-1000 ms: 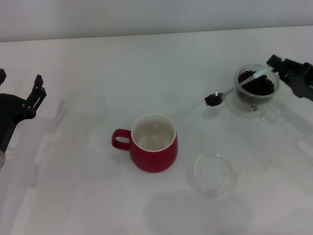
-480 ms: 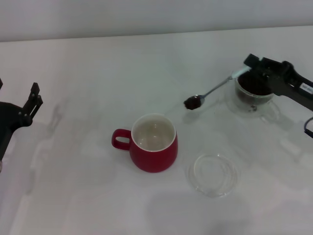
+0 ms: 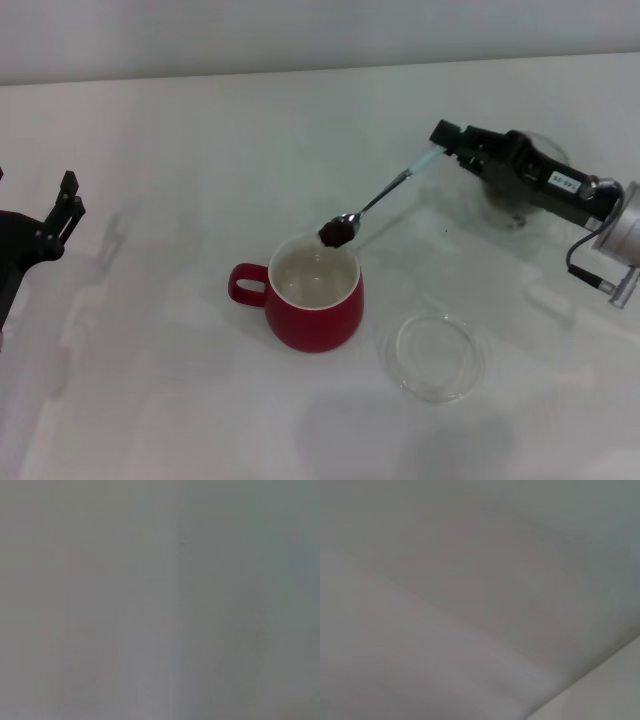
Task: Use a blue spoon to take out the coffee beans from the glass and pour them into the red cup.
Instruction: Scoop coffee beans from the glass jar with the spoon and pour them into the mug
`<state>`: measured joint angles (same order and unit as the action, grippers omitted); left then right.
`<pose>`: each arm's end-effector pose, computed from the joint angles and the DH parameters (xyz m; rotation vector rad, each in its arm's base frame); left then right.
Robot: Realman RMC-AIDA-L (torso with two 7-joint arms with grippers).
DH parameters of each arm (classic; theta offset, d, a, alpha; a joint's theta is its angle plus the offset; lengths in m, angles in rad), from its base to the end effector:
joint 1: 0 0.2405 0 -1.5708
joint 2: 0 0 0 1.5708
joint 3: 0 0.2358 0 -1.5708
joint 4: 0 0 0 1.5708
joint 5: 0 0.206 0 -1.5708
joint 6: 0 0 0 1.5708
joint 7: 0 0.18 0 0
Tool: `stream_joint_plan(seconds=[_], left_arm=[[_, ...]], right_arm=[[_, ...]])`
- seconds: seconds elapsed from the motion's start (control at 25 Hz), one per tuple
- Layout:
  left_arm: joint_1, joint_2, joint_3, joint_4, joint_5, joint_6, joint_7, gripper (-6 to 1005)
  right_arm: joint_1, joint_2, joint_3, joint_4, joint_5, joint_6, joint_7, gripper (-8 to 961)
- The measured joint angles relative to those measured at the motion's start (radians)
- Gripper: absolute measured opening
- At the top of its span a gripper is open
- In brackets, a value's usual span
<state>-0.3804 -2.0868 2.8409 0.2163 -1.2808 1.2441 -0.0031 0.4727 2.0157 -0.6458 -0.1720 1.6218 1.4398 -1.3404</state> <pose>-0.2972 0.3201 -0.0423 -1.7231 -0.4685 -0.6467 0.2656 0.3283 -0.0197 -1.9246 1.7240 1.3826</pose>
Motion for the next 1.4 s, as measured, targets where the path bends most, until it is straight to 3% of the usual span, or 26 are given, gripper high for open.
stream_joint_plan(seconds=[0.6,1.4], left_arm=[[0.009,0.002,0.000,0.000,0.000,0.002,0.000,846],[0.015,0.002,0.000,0.000,0.000,0.005,0.000,846]], right_arm=[[0.020,0.002,-0.026,0.009,-0.005,0.011,-0.165,151],[0.030,-0.002,-0.079,0.003,-0.001,0.151,-0.524,151]])
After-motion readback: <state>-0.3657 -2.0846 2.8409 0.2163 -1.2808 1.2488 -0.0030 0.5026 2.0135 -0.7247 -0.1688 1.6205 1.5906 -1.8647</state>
